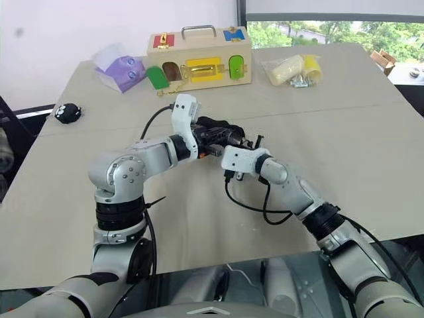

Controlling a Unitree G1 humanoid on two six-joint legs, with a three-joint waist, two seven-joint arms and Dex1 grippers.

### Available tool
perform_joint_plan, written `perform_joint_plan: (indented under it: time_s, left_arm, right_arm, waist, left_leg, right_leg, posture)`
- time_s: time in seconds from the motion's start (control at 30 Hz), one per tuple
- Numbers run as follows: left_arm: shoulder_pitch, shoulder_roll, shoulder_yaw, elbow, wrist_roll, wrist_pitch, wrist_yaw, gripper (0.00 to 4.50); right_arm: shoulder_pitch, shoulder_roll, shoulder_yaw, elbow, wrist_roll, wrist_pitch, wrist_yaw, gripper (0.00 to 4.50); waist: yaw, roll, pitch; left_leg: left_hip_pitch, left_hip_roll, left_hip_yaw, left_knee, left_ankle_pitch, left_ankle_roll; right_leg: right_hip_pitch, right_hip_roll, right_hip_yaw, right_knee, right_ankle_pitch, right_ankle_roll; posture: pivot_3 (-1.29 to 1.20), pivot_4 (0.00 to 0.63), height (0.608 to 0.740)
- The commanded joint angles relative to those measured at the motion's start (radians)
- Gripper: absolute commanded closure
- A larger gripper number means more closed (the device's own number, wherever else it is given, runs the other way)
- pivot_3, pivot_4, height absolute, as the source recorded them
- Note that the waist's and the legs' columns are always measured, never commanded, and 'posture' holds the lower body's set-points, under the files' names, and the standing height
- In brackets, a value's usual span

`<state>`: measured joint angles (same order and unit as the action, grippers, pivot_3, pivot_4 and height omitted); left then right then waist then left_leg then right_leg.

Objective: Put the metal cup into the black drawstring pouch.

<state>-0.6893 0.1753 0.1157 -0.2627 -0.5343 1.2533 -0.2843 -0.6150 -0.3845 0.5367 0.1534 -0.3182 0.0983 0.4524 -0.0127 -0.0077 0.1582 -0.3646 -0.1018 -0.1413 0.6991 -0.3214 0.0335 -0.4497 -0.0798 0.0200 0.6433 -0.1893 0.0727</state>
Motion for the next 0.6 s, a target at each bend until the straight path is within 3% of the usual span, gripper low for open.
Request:
perform_joint_plan:
  time_s: [0.03,0.2,0.4,0.6]
  left_arm:
    - [-0.012,-0.005,0.003,-0.006,0.003,-0.045,0.010,4.50]
    - [-0.008,-0.007,0.023,0.034,0.009,-0.055,0.028,4.50]
    - [-0.003,-0.009,0.056,0.066,0.003,-0.060,0.031,4.50]
    - [0.002,-0.006,0.066,0.072,0.002,-0.067,0.028,4.50]
  right_arm:
    - [0.015,-0.009,-0.034,-0.052,-0.013,-0.018,0.018,2.78]
    - [0.103,-0.044,-0.124,-0.195,0.001,-0.055,-0.017,0.98]
    - [0.288,-0.071,-0.262,-0.457,0.123,-0.004,0.035,0.98]
    - [0.331,0.068,-0.354,-0.469,0.271,0.289,0.010,0.98]
  waist:
    - [0.000,0.000,0.000]
    - [0.000,0.000,0.000]
    - [0.000,0.000,0.000]
    - [0.000,0.000,0.000]
  left_leg:
    - [0.000,0.000,0.000,0.000,0.000,0.000]
    - [0.000,0.000,-0.001,0.000,0.000,0.000]
    - [0.000,0.000,-0.001,0.000,0.000,0.000]
    - [0.001,0.000,0.000,0.000,0.000,0.000]
  right_leg:
    - [0.000,0.000,0.000,0.000,0.000,0.000]
    - [0.000,0.000,0.000,0.000,0.000,0.000]
    - [0.000,0.000,0.000,0.000,0.000,0.000]
    - [0.000,0.000,0.001,0.001,0.000,0.000]
  posture:
    - [0.00,0.150,0.710]
    - [0.00,0.150,0.710]
    - [0.00,0.150,0.710]
    - [0.00,0.150,0.710]
